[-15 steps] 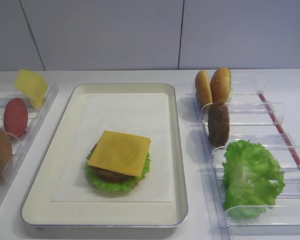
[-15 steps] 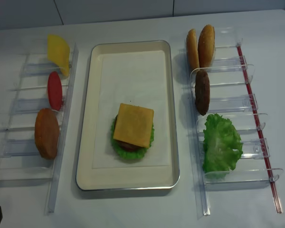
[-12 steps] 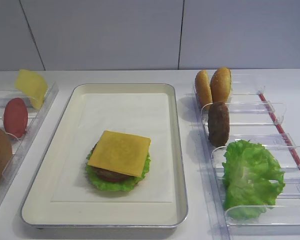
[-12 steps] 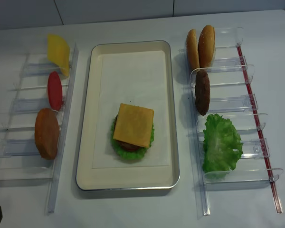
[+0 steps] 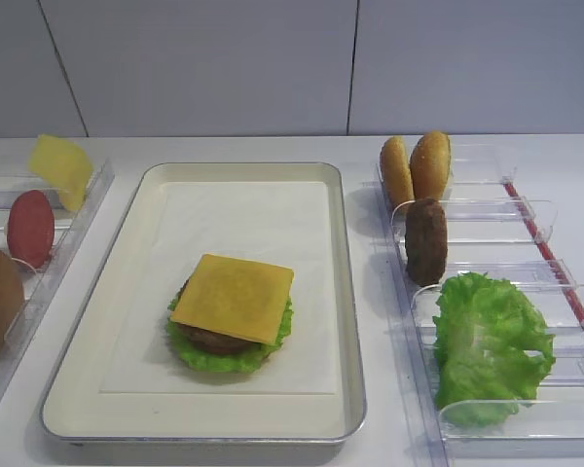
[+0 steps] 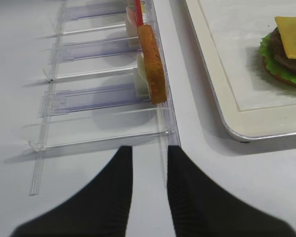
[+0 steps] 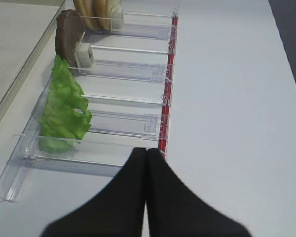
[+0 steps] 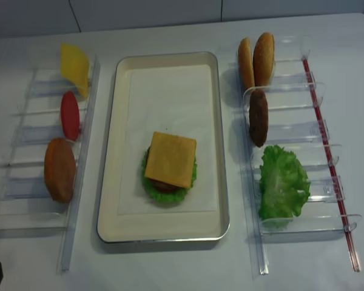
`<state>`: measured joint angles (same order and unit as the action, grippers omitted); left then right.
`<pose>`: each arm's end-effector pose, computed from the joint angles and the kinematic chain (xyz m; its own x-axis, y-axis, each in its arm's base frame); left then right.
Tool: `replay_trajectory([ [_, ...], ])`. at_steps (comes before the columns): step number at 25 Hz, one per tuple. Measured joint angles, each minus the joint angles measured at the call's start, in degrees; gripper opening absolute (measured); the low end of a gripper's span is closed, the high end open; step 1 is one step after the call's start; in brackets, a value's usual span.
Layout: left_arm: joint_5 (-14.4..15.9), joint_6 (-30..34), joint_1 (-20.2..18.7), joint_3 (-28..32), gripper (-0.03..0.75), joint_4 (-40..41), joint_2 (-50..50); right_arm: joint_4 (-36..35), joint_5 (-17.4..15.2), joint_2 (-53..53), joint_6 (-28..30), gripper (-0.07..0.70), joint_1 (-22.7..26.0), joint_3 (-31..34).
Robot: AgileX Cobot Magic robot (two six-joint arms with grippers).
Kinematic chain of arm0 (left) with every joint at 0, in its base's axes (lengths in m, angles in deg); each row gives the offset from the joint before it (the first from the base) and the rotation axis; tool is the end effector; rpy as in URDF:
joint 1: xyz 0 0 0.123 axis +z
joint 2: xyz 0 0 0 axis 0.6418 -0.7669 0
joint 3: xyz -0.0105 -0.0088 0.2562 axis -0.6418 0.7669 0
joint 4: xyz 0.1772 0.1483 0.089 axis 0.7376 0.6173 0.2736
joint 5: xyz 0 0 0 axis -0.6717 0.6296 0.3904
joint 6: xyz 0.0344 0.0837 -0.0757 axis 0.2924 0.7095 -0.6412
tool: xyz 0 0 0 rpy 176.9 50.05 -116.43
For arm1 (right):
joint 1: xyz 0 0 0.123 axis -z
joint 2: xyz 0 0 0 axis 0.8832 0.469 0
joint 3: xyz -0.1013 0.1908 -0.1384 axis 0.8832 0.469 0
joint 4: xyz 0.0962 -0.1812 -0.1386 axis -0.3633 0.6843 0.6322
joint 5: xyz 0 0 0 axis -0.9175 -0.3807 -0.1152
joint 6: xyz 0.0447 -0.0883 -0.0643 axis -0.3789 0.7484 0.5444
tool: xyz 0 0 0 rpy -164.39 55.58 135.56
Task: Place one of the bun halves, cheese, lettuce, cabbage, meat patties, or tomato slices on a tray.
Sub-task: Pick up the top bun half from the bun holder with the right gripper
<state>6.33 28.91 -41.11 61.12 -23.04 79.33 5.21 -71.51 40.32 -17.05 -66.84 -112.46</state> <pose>0.0355 0.0010 0.2482 -0.5540 0.0335 -0.8319 0.0206 0.9994 0.0265 0.0396 0.0096 0.2471 -0.5320 -0.0427 -0.8456 -0.1272 0.9914 0.0299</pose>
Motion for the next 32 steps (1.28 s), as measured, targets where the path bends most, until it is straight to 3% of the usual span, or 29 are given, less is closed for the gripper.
replay_trajectory([
  [4, 0.0, 0.0, 0.0, 0.0, 0.171, 0.0, 0.0, 0.0, 0.0, 0.46, -0.23, 0.02, 0.0, 0.0],
  [6, 0.0, 0.0, 0.0, 0.0, 0.171, 0.0, 0.0, -0.05, 0.22, 2.18, -0.39, 0.079, 0.0, 0.0],
  [12, 0.0, 0.0, 0.0, 0.0, 0.171, 0.0, 0.0, -2.05, 1.86, 12.3, -2.92, 0.501, 0.0, -2.24],
  [14, 0.0, 0.0, 0.0, 0.0, 0.171, 0.0, 0.0, -2.32, 2.39, 17.7, -3.04, 0.571, 0.0, -5.51],
  [19, 0.0, 0.0, 0.0, 0.0, 0.171, 0.0, 0.0, -2.68, 1.74, 32.31, -3.15, 0.61, 0.0, -16.87],
  [25, -0.04, 0.03, 0.0, 0.0, 0.171, 0.0, 0.0, -3.53, -4.74, 52.67, -3.15, 0.61, 0.0, -32.83],
  [32, -0.04, 0.03, 0.0, 0.0, 0.171, 0.0, 0.0, -5.92, -6.27, 74.26, -3.15, 0.61, -1.84, -50.09],
])
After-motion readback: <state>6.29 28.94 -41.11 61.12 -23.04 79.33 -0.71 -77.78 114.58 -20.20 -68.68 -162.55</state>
